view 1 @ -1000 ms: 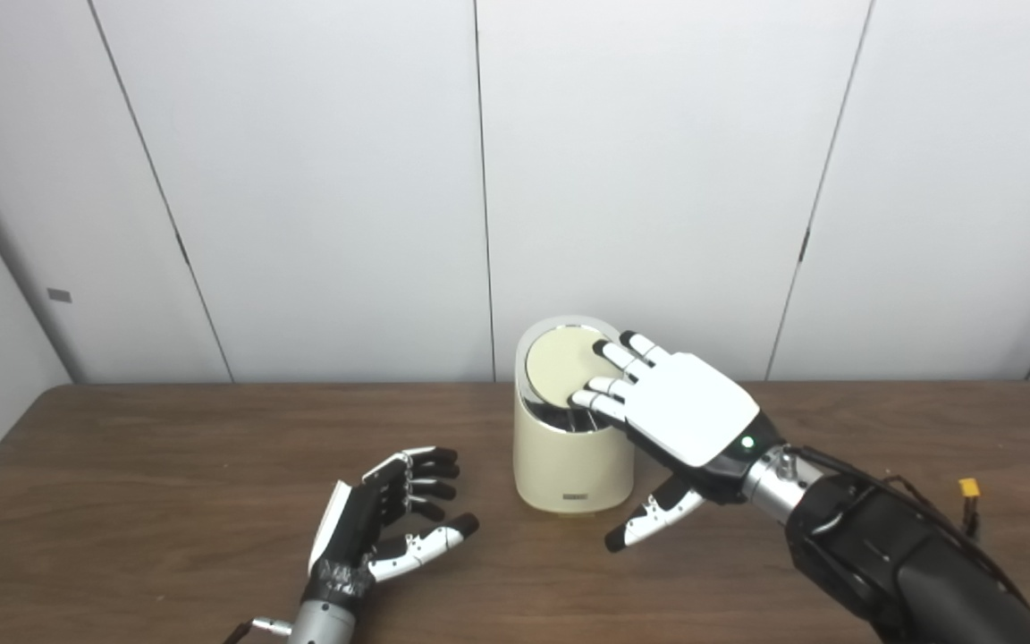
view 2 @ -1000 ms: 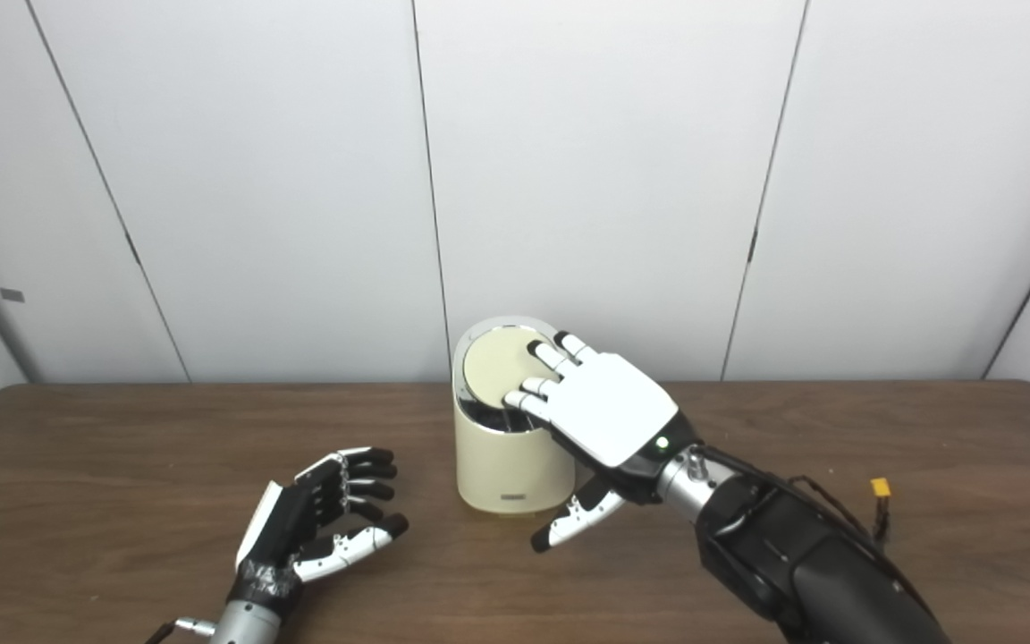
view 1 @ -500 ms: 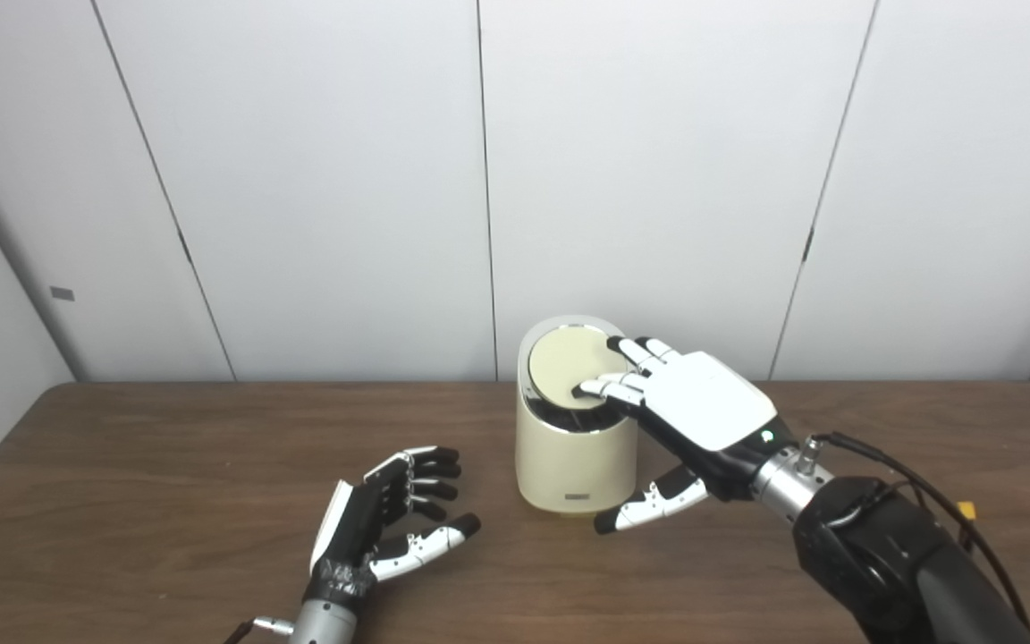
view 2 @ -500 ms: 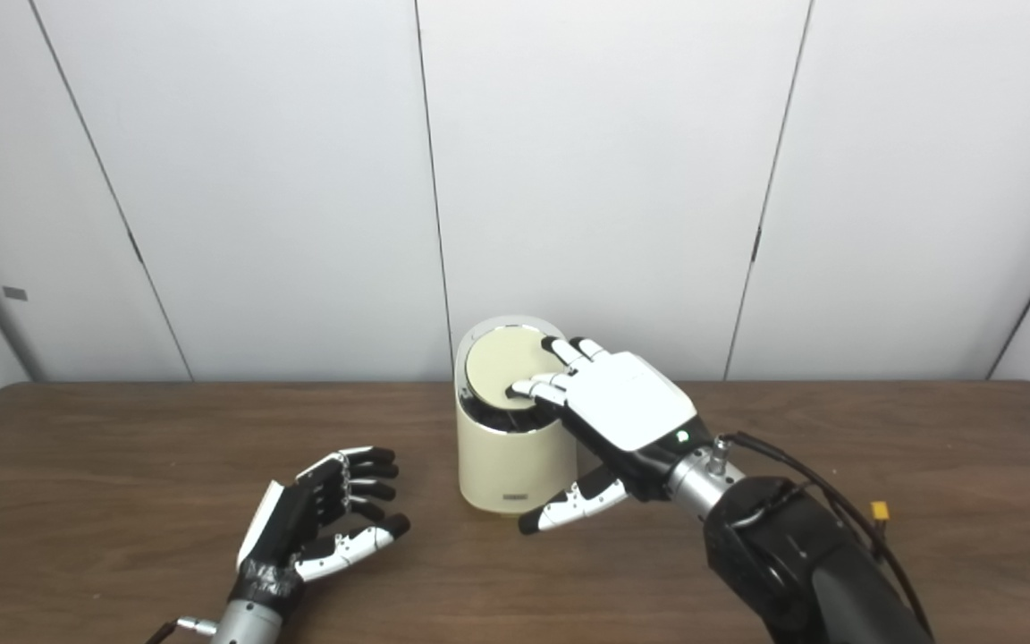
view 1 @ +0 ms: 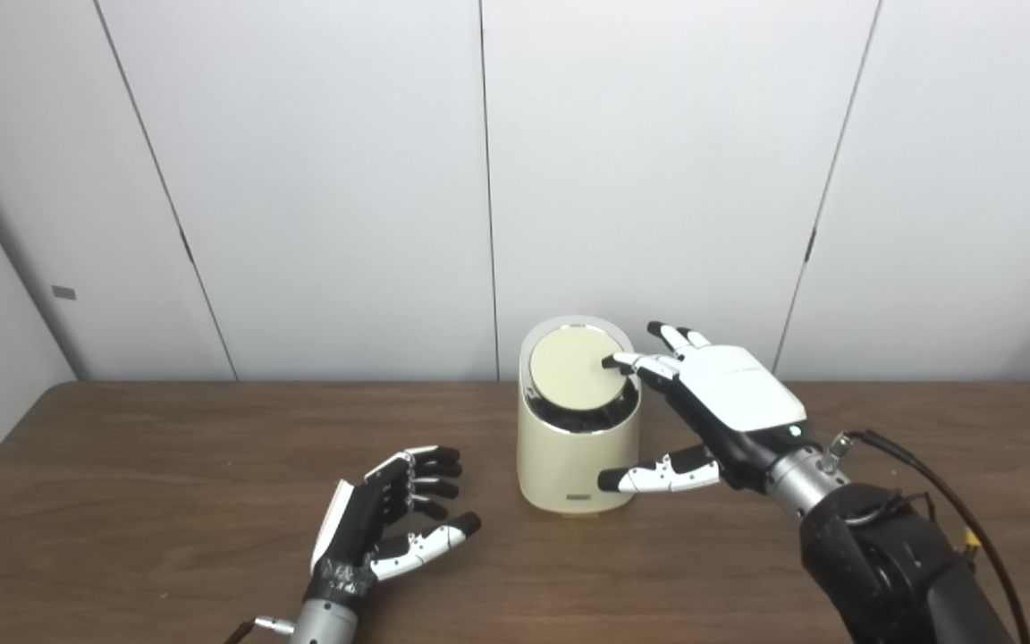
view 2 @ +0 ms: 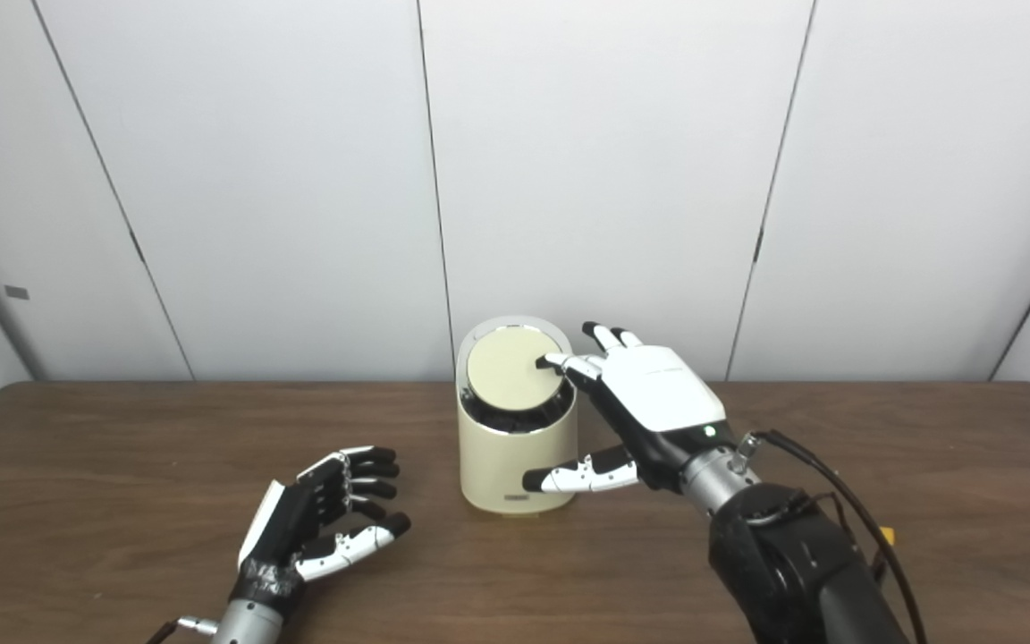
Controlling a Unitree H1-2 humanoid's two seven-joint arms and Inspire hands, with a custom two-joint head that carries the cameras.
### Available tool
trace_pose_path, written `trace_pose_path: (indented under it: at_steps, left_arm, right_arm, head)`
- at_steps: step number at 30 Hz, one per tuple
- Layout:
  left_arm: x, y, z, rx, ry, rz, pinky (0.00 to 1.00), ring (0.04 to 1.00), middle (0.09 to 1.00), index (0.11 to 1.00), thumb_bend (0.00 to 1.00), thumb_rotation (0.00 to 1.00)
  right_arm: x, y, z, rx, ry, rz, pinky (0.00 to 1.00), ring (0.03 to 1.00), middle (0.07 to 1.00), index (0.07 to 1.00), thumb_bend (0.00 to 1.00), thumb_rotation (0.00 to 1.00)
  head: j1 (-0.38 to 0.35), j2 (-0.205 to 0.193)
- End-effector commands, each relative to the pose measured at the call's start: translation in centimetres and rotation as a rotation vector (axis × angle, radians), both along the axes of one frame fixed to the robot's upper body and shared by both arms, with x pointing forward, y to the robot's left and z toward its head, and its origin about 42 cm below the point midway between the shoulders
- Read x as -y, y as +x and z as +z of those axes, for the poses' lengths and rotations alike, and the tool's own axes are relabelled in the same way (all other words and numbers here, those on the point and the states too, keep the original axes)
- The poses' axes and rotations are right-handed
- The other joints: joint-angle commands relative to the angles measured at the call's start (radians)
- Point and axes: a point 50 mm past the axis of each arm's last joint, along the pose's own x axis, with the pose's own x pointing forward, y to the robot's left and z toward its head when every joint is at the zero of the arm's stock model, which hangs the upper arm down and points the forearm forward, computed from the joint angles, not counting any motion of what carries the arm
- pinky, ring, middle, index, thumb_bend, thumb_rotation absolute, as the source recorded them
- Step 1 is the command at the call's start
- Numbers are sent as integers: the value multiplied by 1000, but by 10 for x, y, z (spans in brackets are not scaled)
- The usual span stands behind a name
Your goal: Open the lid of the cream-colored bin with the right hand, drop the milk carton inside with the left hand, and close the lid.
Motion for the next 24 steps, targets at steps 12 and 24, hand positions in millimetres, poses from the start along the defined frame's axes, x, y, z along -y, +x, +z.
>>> trace_pose_path:
  at_steps: [12,24]
  left_arm:
    - [-1,-2,3,20,-16,-12,549,644,704,734,732,171]
    - [-2,-2,4,26,-13,-15,544,641,704,739,724,166]
  right_arm:
    - [17,3,15,47,233,6,907,955,871,876,688,544]
    - [60,-4,-10,-71,496,-45,709,840,883,892,715,471]
  head:
    - [1,1]
    - [-1,-2]
